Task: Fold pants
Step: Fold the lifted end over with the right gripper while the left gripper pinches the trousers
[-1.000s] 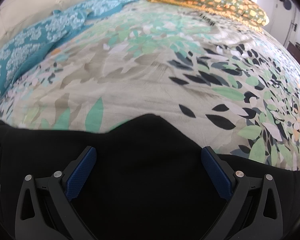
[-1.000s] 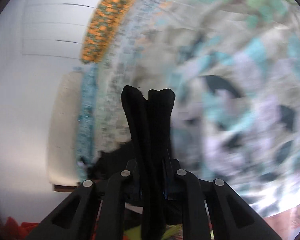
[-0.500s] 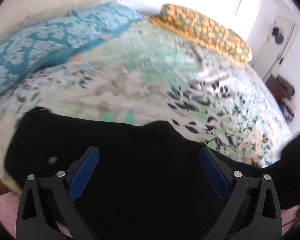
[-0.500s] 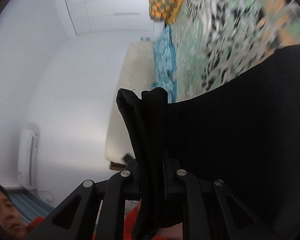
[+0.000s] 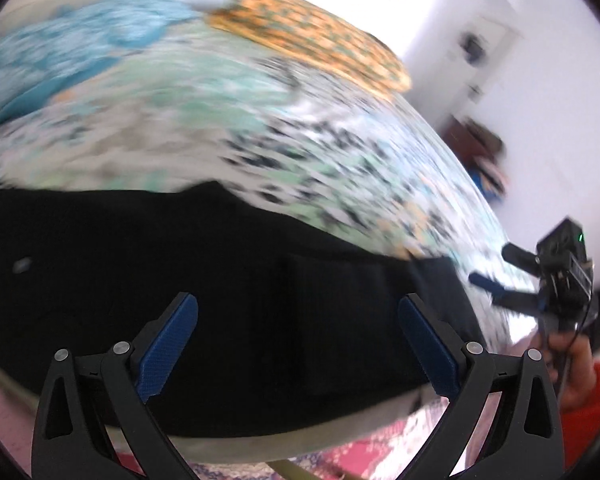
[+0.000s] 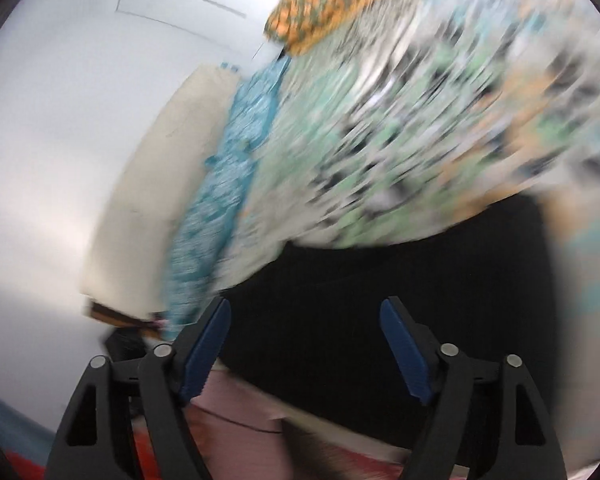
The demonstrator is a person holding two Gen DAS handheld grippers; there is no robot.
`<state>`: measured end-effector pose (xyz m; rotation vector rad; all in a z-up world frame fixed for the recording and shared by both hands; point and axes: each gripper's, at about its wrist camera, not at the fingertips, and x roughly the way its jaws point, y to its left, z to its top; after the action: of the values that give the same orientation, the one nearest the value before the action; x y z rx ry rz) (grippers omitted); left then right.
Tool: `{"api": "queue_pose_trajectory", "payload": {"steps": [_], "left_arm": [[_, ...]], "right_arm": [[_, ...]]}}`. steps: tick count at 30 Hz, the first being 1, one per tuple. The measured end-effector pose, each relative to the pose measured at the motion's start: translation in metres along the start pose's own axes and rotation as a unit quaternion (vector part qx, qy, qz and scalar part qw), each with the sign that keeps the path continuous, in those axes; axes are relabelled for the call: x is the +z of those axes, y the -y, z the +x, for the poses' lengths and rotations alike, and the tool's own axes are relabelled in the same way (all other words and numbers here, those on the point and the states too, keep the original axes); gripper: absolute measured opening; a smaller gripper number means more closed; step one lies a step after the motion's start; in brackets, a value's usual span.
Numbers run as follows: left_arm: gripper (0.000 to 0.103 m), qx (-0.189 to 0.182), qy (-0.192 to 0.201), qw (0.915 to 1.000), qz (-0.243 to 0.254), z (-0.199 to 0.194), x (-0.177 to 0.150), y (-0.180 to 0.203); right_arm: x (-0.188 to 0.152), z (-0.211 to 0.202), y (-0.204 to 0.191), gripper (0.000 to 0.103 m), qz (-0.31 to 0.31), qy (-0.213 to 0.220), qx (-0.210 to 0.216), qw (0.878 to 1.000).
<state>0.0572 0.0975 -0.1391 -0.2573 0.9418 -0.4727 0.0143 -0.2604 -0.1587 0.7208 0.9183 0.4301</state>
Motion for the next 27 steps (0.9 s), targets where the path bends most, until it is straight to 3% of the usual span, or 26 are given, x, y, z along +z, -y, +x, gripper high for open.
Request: {"api": "queue_pose_trajectory", "payload": {"steps": [2, 3, 5, 8, 10, 11, 12, 17, 19, 23, 25, 26, 27], "left_arm": [[0.095, 0.0, -0.031, 0.9993, 0.021, 0.023, -0.001, 0.017], [0.085, 0.008, -0.045, 0.9986, 0.027, 0.033, -0.002, 0.022], [0.073, 0.033, -0.08, 0.9957, 0.034, 0.056, -0.003, 0.026], [0.066, 0.052, -0.108, 0.9923, 0.029, 0.075, -0.008, 0.023], [0.043, 0.056, -0.122, 0.9906, 0.03, 0.082, -0.012, 0.022], [0.013, 0.06, -0.128, 0.9895, 0.031, 0.086, -0.013, 0.02], [0.006, 0.067, -0.129, 0.9889, 0.032, 0.086, -0.016, 0.018], [0.004, 0.067, -0.098, 0.9928, 0.016, 0.057, -0.012, 0.009], [0.004, 0.073, -0.087, 0.9935, 0.005, 0.046, -0.012, 0.0], [0.007, 0.095, -0.112, 0.9892, 0.009, 0.059, -0.019, -0.01], [0.015, 0.094, -0.107, 0.9897, -0.005, 0.056, -0.019, -0.012], [0.029, 0.092, -0.099, 0.9907, -0.015, 0.053, -0.017, -0.014], [0.055, 0.095, -0.084, 0.9916, -0.028, 0.048, -0.013, -0.018]], "right_arm": [[-0.008, -0.021, 0.01, 0.078, -0.017, 0.017, -0.047, 0.999], [-0.015, -0.03, 0.015, 0.078, -0.023, 0.024, -0.067, 0.997], [-0.017, -0.046, 0.031, 0.078, -0.022, 0.027, -0.082, 0.996], [-0.015, -0.048, 0.032, 0.078, -0.019, 0.041, -0.083, 0.996], [-0.011, -0.049, 0.027, 0.078, -0.038, 0.05, -0.091, 0.994], [-0.009, -0.046, 0.024, 0.078, -0.049, 0.052, -0.096, 0.993], [-0.007, -0.043, 0.02, 0.078, -0.062, 0.05, -0.102, 0.992], [-0.013, -0.03, 0.004, 0.078, -0.123, 0.024, -0.119, 0.985], [-0.019, -0.014, 0.004, 0.078, -0.134, -0.008, -0.122, 0.983], [-0.029, 0.035, 0.016, 0.078, -0.133, -0.099, -0.13, 0.978], [-0.033, 0.055, 0.022, 0.08, -0.136, -0.128, -0.145, 0.972], [-0.034, 0.057, 0.021, 0.08, -0.142, -0.124, -0.151, 0.97], [-0.034, 0.058, 0.02, 0.08, -0.146, -0.119, -0.154, 0.97]]}}
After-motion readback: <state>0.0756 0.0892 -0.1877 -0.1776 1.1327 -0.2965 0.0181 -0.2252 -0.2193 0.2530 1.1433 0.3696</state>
